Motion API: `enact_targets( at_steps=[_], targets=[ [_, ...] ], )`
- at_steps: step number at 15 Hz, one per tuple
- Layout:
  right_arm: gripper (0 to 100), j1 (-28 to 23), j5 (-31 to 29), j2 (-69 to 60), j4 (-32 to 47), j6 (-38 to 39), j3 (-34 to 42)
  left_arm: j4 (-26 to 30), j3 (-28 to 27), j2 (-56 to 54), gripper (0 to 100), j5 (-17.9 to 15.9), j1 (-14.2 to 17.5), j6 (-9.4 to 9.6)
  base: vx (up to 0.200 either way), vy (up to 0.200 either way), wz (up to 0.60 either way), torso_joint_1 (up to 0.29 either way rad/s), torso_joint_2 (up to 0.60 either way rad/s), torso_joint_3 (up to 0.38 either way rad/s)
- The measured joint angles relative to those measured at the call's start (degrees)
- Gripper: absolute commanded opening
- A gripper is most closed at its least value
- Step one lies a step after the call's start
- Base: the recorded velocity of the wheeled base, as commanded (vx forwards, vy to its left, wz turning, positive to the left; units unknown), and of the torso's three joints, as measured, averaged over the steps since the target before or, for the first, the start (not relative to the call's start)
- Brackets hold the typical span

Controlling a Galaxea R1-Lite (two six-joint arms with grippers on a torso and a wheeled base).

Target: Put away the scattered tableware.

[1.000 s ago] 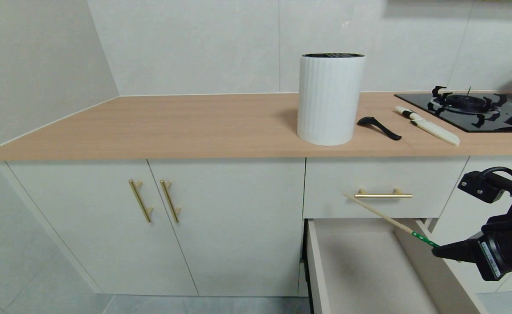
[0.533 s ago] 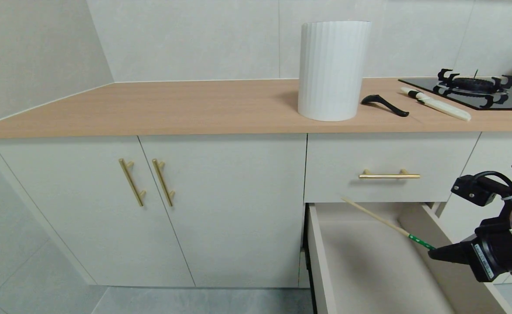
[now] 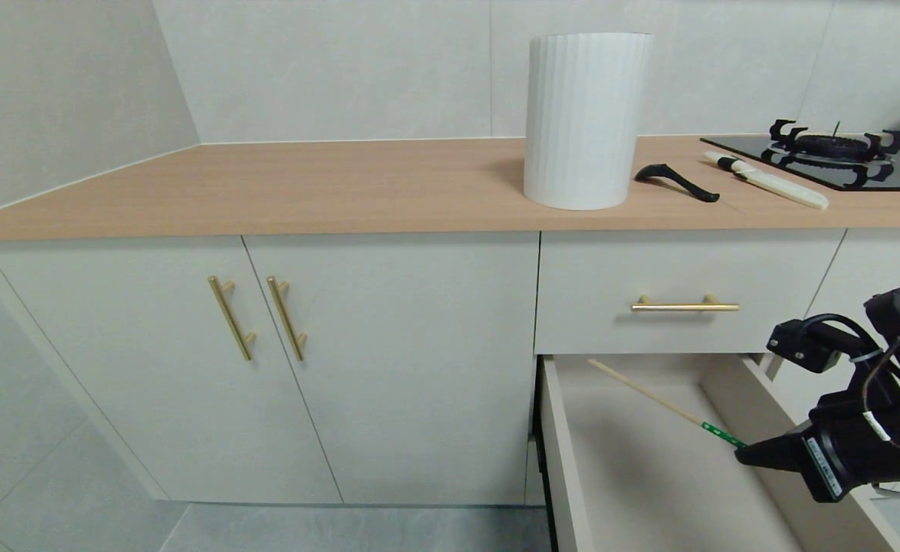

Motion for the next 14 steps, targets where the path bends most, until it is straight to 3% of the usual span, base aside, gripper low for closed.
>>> enact_targets(
  at_steps=[3,9,14],
  targets=[
    [0,2.89,-4.4,5.16,0.26,4.43,-0.74,0.0,0.0,0.0,100,0.0,0.0,0.0,0.0,0.0,0.0,0.0,0.0,0.0],
    [0,7.91,-11.68,22.44,-0.46,21.99,-8.79,0.0,0.0,0.0,100,0.0,0.0,-0.02,0.0,0.0,0.0,0.0,0.0,0.0],
    [0,9.18,-17.53,34.49,-14.38,27.22,-10.12,0.02,0.0,0.0,100,0.0,0.0,0.0,0.0,0.0,0.0,0.0,0.0,0.0]
  ],
)
